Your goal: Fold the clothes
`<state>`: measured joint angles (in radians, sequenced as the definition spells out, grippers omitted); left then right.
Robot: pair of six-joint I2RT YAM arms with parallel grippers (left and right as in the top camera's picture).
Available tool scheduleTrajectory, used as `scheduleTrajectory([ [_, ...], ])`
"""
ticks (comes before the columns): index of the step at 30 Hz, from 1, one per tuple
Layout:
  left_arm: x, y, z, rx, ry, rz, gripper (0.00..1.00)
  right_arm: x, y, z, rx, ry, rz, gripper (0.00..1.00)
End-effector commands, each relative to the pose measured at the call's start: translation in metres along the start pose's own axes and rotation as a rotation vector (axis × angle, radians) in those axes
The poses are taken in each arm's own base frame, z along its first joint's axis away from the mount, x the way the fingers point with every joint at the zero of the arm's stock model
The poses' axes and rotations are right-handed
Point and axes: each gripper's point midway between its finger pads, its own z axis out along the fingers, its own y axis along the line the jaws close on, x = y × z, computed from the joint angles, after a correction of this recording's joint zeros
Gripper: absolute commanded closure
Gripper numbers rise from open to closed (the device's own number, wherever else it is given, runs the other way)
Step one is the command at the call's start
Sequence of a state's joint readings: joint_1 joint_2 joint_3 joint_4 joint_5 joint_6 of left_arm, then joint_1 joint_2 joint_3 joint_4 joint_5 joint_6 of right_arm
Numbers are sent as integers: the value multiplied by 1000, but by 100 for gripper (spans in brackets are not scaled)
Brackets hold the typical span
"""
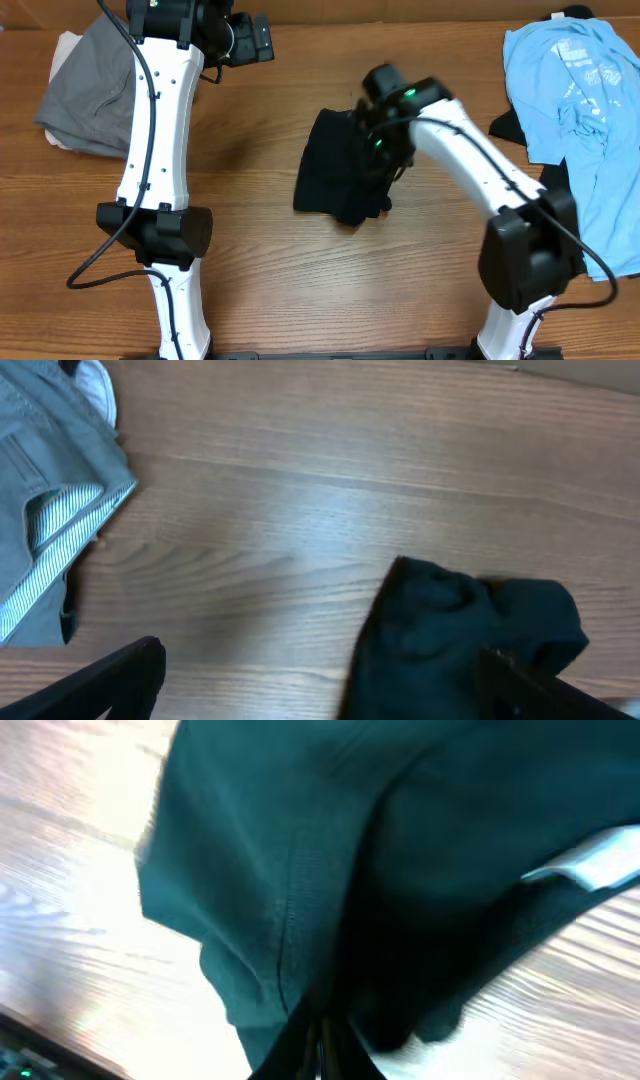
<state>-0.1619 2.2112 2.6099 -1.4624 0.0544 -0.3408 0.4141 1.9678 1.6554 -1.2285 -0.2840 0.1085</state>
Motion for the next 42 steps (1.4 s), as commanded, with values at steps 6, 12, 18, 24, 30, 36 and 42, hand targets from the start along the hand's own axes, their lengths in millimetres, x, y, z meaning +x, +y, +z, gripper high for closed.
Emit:
scheduleTrajectory([
  [6,1,7,5,-22,14,20,0,5,-58,-30,67,-8,146,57],
  [12,4,-2,5,6,23,29,0,6,-78,-38,68,-13,205,34],
  [18,34,-44,21,63,109,149,0,-3,-124,-61,55,-79,354,11],
  [24,108,-93,78,71,348,335,0,-8,-181,-81,29,-177,518,0],
  [30,178,-120,125,52,537,526,0,-4,-197,-87,35,-190,554,0],
  [36,241,-123,174,39,733,581,0,-7,-197,-87,36,-202,550,0],
  [42,249,-82,201,-108,799,689,0,-7,-197,-87,36,-202,550,0],
])
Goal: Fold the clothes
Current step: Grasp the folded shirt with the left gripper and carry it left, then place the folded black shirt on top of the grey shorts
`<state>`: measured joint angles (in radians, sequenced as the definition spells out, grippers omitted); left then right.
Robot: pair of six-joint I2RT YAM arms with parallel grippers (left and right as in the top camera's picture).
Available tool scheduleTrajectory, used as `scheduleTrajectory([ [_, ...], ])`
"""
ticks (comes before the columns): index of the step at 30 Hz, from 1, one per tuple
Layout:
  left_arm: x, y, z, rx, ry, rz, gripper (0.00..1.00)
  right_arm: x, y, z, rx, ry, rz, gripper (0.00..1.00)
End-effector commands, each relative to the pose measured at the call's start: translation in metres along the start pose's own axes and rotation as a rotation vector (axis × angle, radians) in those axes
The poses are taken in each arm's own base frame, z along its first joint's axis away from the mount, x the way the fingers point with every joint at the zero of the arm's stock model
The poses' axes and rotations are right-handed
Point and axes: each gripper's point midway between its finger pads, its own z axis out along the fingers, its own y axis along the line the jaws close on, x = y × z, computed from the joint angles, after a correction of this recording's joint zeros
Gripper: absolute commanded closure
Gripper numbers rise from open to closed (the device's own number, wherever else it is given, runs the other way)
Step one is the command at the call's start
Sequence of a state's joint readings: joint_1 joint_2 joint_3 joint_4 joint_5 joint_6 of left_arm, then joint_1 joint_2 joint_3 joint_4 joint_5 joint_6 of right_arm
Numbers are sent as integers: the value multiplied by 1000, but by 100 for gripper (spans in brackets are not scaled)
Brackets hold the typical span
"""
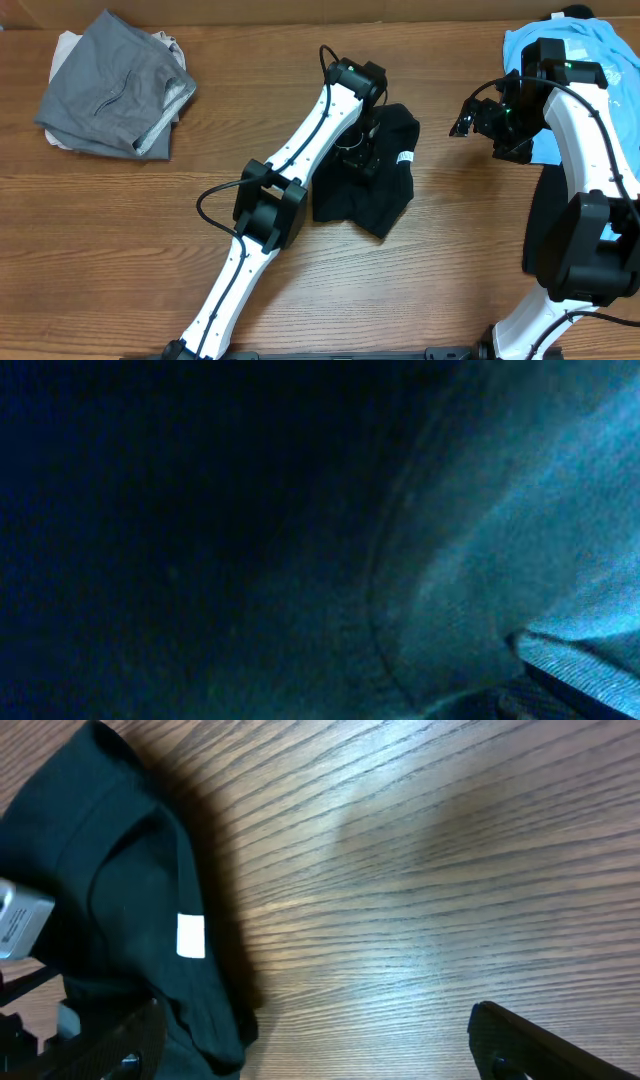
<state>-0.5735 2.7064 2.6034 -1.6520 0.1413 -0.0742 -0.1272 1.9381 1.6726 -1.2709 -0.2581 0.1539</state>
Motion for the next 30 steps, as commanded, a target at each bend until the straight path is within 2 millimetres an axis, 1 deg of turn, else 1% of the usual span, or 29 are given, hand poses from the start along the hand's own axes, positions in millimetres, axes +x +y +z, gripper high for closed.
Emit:
scheduleTrajectory([
  [1,12,49,32,-202,124,54,0,-6,6,-7,-13,-29,-9,0],
  [3,20,82,39,-290,174,25,0,-6,6,-7,-13,-30,-9,0],
  [5,26,105,41,-333,202,-1,0,-6,6,-7,-13,-31,-10,0],
  [6,30,123,40,-359,221,-23,0,-7,6,-7,-14,-33,-10,0],
  [9,39,164,36,-320,228,-127,0,-9,7,-7,-19,-43,-13,0],
  [11,48,197,31,-286,224,-209,0,-12,8,-7,-26,-51,-16,0],
  [13,54,213,28,-233,211,-266,0,-12,8,-7,-27,-53,-16,0],
  [14,57,221,23,-165,191,-307,0,-12,9,-7,-27,-54,-16,0],
  [16,62,233,15,-85,158,-346,0,-13,9,-8,-27,-56,-17,0],
  [17,65,241,6,-41,126,-378,0,-13,9,-8,-27,-56,-17,0],
  [18,66,245,-8,-3,82,-386,0,-13,9,-8,-28,-55,-17,0],
  [19,64,245,-24,16,32,-387,0,-13,9,-8,-31,-55,-17,0],
  [20,62,245,-36,19,-6,-389,0,-13,11,-8,-39,-56,-18,0],
  [22,51,237,-66,51,-112,-380,0,-14,14,-8,-57,-59,-21,0],
  [24,27,210,-116,152,-305,-376,0,-14,17,-8,-75,-59,-23,0],
  [26,9,189,-145,211,-417,-418,0,-14,17,-8,-74,-59,-23,0],
  [27,4,183,-149,218,-436,-440,0,-14,17,-8,-74,-59,-23,0],
  [28,-8,169,-153,226,-463,-461,0,-15,17,-8,-75,-62,-24,0],
  [30,-18,156,-147,221,-462,-470,0,-16,17,-8,-76,-66,-26,0],
])
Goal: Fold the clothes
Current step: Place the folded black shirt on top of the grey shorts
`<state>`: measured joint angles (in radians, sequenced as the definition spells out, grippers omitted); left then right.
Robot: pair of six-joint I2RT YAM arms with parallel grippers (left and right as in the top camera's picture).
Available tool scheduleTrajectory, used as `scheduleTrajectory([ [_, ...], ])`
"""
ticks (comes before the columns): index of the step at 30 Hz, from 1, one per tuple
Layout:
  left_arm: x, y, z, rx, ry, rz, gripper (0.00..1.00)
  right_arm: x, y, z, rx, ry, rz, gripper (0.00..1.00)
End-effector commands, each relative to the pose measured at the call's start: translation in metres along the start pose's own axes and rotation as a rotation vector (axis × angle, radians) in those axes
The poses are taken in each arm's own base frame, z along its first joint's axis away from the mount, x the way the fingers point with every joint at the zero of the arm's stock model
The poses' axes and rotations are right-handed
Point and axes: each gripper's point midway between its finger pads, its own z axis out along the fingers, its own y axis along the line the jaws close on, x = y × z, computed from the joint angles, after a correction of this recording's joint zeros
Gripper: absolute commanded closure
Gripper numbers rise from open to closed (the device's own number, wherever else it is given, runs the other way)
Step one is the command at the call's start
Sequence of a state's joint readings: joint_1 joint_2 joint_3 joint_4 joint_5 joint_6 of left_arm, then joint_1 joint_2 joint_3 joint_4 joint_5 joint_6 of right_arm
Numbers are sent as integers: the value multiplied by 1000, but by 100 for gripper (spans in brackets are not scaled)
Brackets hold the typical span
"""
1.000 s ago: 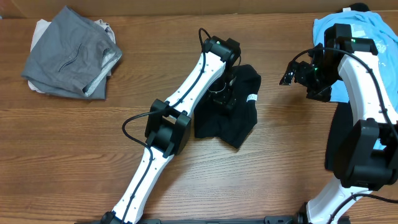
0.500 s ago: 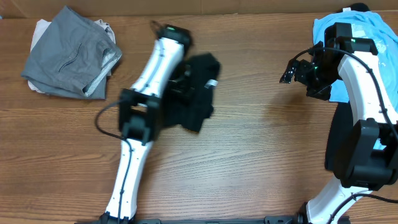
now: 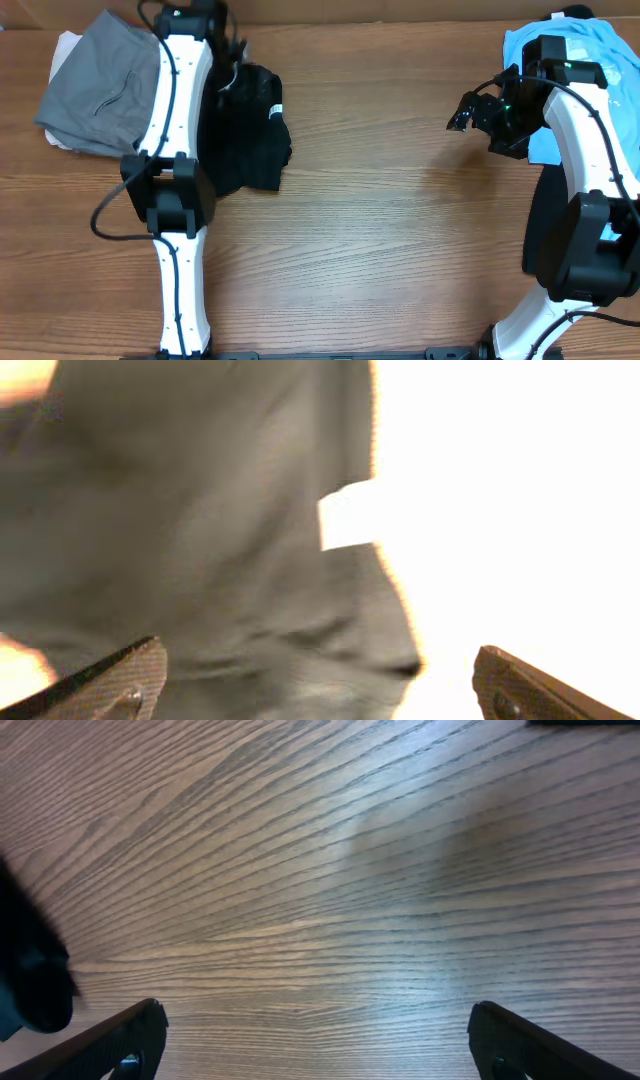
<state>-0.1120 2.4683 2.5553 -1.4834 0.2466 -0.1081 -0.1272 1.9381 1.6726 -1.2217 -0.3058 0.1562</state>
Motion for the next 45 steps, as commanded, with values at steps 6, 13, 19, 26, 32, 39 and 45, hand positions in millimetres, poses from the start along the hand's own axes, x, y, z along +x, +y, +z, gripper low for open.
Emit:
scheduleTrajectory([
  [6,8,-57,46,-197,-34,-184,0,-8,7,-7,-20,-38,-17,0],
  [13,12,-23,59,-425,-71,-278,4,-9,8,-7,-20,-40,-18,0],
  [19,19,3,78,-529,-35,-309,3,-11,8,-7,-22,-47,-20,0],
  [26,32,24,98,-579,38,-319,11,-10,8,-7,-21,-44,-19,0],
  [32,42,40,111,-583,104,-348,24,-11,8,-7,-22,-47,-20,0],
  [39,55,40,132,-581,169,-346,96,-10,8,-7,-21,-46,-20,0],
  [45,48,32,103,-535,202,-142,96,-14,9,-7,-25,-60,-24,0],
])
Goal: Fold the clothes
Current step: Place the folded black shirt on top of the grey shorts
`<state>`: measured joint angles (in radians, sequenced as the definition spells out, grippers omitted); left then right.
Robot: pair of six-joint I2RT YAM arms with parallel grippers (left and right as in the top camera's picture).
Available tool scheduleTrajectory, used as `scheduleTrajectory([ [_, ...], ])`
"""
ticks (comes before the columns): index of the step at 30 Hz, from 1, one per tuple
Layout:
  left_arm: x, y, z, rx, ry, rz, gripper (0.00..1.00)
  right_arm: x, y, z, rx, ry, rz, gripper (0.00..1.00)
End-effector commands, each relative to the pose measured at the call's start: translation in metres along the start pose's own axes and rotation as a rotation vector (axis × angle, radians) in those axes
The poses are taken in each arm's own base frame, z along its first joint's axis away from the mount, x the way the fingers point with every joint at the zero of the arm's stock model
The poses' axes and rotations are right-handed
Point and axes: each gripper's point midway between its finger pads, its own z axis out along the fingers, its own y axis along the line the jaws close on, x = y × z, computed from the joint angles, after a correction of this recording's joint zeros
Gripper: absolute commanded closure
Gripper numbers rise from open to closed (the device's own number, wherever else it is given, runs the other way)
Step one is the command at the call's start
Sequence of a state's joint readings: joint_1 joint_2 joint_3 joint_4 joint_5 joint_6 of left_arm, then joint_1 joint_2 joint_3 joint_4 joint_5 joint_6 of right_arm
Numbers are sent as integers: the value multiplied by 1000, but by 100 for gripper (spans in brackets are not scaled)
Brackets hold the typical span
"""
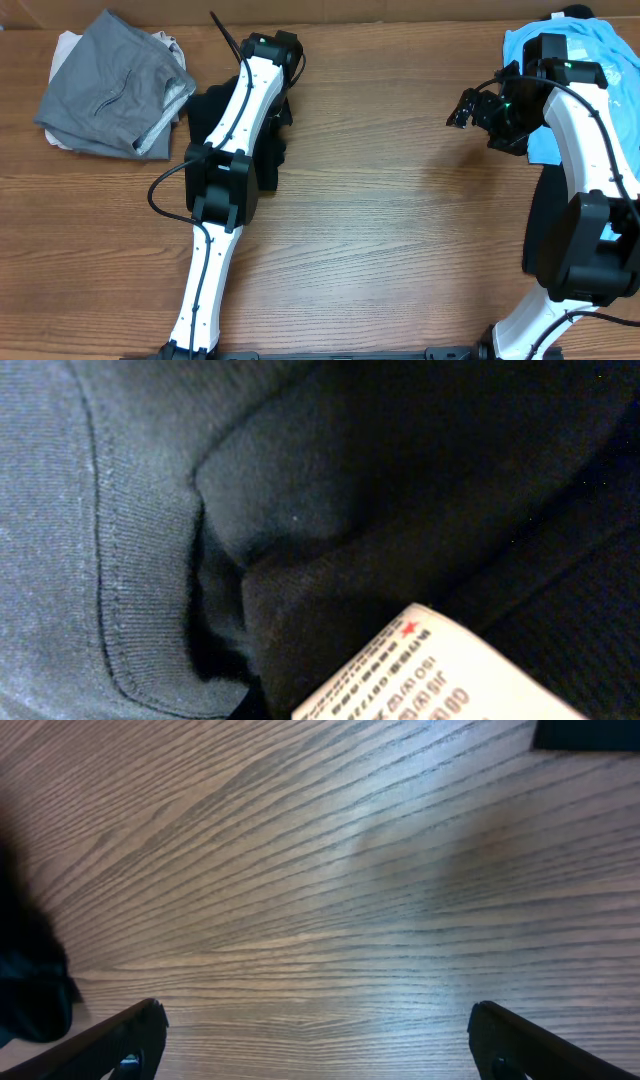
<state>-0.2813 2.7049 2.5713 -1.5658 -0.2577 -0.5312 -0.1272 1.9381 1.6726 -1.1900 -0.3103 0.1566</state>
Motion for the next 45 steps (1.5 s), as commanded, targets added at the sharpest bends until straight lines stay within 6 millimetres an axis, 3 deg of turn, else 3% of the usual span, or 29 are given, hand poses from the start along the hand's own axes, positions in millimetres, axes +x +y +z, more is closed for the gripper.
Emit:
scheduleTrajectory([
  [1,3,-1,-7,27,21,112,96,-7,6,-7,-14,-31,-14,0],
  [7,-18,25,-118,109,-235,257,96,-5,6,-7,-12,-23,-12,0],
  [11,-20,68,-193,36,-427,356,96,-2,5,-6,-10,-13,-8,0],
  [16,-27,121,-254,-117,-612,346,96,1,4,-6,-7,-1,-4,0],
  [20,-39,155,-282,-158,-712,277,96,5,3,-6,-3,15,2,0],
  [22,-52,188,-293,-202,-766,200,96,7,3,-6,-1,25,6,0],
  [27,-71,275,-273,-258,-734,38,96,14,0,-7,15,53,16,0],
  [32,-102,332,-248,-120,-790,0,96,24,-17,-8,106,86,29,0],
  [33,-109,337,-243,-111,-804,43,96,25,-16,-8,104,89,31,0],
  [36,-126,329,-220,-75,-818,318,96,25,-16,-8,104,90,35,0],
  [38,-134,322,-190,-54,-773,392,96,25,-16,-8,104,89,39,0],
  [42,-148,312,-120,-47,-629,373,96,23,-16,-8,103,83,60,0],
  [44,-151,320,-85,-92,-543,262,96,24,-16,-8,104,86,60,0],
  [45,-151,322,-78,-106,-524,236,96,24,-16,-8,105,86,60,0],
])
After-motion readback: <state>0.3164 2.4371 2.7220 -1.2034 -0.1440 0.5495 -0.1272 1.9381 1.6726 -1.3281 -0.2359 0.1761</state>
